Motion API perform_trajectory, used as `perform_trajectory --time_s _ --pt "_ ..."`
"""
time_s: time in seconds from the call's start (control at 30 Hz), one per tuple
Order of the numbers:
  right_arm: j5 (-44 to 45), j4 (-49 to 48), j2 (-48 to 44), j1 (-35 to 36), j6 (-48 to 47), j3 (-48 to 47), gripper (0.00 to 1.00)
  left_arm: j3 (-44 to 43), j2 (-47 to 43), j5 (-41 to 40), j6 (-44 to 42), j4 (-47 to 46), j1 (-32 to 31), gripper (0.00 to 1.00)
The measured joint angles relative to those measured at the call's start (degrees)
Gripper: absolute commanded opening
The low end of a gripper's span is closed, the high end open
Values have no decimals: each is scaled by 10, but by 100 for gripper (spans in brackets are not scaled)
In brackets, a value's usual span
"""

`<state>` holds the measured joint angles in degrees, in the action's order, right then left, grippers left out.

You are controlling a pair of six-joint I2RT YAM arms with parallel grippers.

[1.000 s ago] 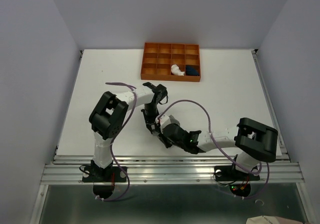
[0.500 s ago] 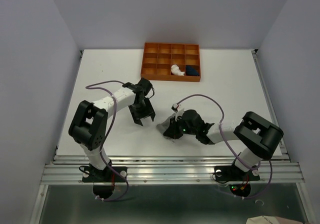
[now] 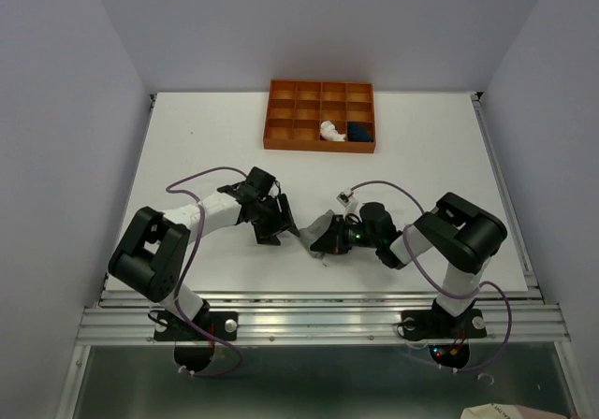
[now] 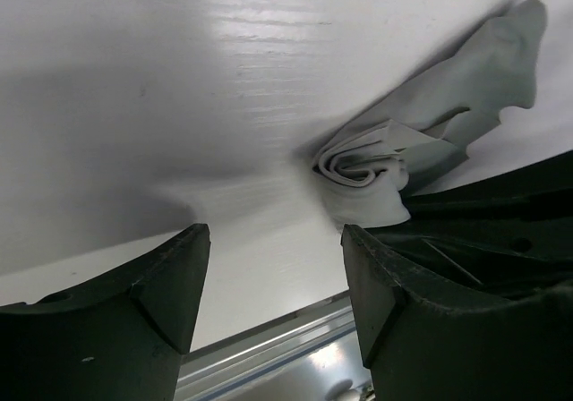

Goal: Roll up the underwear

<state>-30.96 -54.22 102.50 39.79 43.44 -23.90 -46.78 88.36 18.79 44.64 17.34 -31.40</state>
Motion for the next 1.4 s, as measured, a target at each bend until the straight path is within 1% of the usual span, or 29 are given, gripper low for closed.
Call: perform_trajectory --time_s 0.13,0.3,0.5,0.6,0.63,0.7,0.73,0.77,0.8,0.83,0.87,0.9,1.03,1.07,1.13,1.17,1.2,1.27,1.3,1.4 --pt "-12 -27 14 -5 10 3 1 0 7 23 0 -48 0 72" --pt "-20 -36 21 -10 14 3 1 3 12 44 5 -93 0 72" --pt "-24 -36 22 -15 14 3 1 3 40 56 11 -123 -9 61" --pt "-26 -37 23 -16 14 3 1 3 59 68 16 -126 -18 57" --pt "-26 -37 23 -16 14 3 1 3 61 71 17 -129 -21 53" --pt "-28 -37 23 -16 14 3 1 3 63 72 17 -133 -25 53" --pt "-29 -38 24 -16 14 3 2 3 67 72 19 -134 -28 46" --pt "-32 -40 26 -16 14 3 3 2 69 75 21 -135 -29 42" --pt "-35 -41 28 -16 14 3 4 1 71 74 21 -136 -30 40" --pt "-37 -42 29 -16 14 3 5 -1 77 73 23 -137 -32 27" --pt "-38 -42 29 -16 14 3 7 -2 81 74 25 -138 -34 19" --pt "-41 -42 29 -17 13 2 10 -6 86 73 26 -136 -35 0" --pt "-47 -36 28 -19 -1 -2 22 -26 94 63 28 -116 -40 0" --pt "-49 -29 27 -19 -6 -3 30 -31 96 59 28 -109 -43 0" --pt "-54 -14 20 -19 -20 -8 39 -46 99 45 28 -85 -49 0" --pt "-58 4 9 -19 -33 -12 47 -52 101 39 28 -75 -51 0" --pt "-59 23 -6 -19 -46 -14 50 -63 103 29 28 -59 -54 0" --pt "-58 68 -38 -16 -72 -19 52 -92 112 4 27 -18 -61 0" --pt "-50 101 -58 -12 -94 -23 56 -104 117 -6 26 0 -63 0" --pt "-10 195 -115 7 -152 -45 59 -133 130 -24 26 45 -68 0"
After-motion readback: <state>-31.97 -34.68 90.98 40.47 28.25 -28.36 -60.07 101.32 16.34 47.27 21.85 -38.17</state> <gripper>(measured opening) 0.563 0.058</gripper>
